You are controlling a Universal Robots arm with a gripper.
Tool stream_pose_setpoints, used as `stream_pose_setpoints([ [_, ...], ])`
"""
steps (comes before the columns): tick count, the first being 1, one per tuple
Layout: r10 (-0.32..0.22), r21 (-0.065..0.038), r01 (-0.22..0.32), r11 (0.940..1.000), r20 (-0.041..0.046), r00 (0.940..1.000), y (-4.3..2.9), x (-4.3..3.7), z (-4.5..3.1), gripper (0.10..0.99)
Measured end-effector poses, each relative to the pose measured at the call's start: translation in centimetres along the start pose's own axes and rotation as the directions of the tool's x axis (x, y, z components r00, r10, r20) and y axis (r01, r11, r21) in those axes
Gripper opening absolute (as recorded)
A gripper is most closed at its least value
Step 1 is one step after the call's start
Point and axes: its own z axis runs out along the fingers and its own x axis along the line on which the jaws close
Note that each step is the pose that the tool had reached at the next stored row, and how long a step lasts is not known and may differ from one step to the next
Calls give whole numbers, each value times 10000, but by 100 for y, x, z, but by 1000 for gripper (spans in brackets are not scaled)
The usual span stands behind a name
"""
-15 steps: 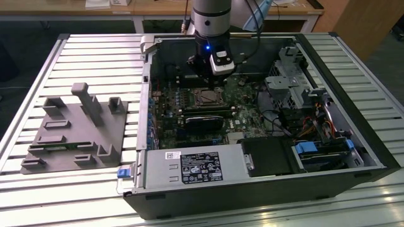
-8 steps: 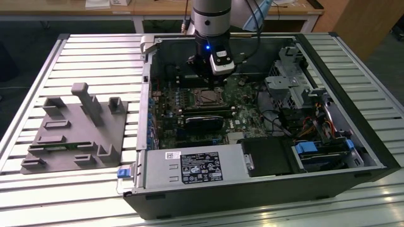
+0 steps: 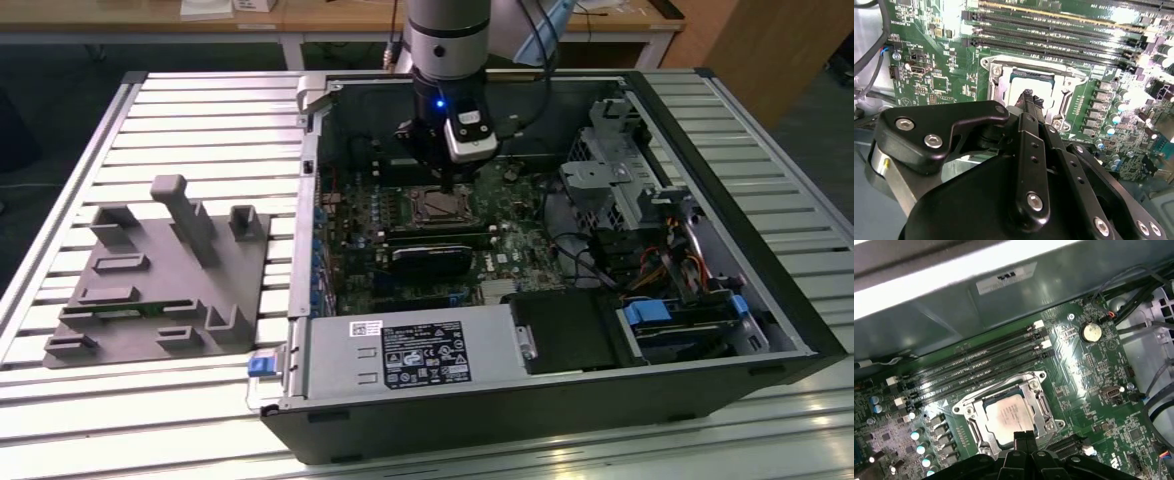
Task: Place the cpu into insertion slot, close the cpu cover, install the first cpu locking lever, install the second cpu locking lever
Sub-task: 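Install the second cpu locking lever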
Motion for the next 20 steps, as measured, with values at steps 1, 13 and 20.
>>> stream_pose_setpoints([
  [1, 0, -1, 0, 10000, 0, 10000, -12, -5, 0, 106],
  [13, 0, -1, 0, 10000, 0, 10000, -182, -75, 2, 106],
  [20, -2, -14, 2, 10000, -4, 10000, -308, -124, 3, 106],
])
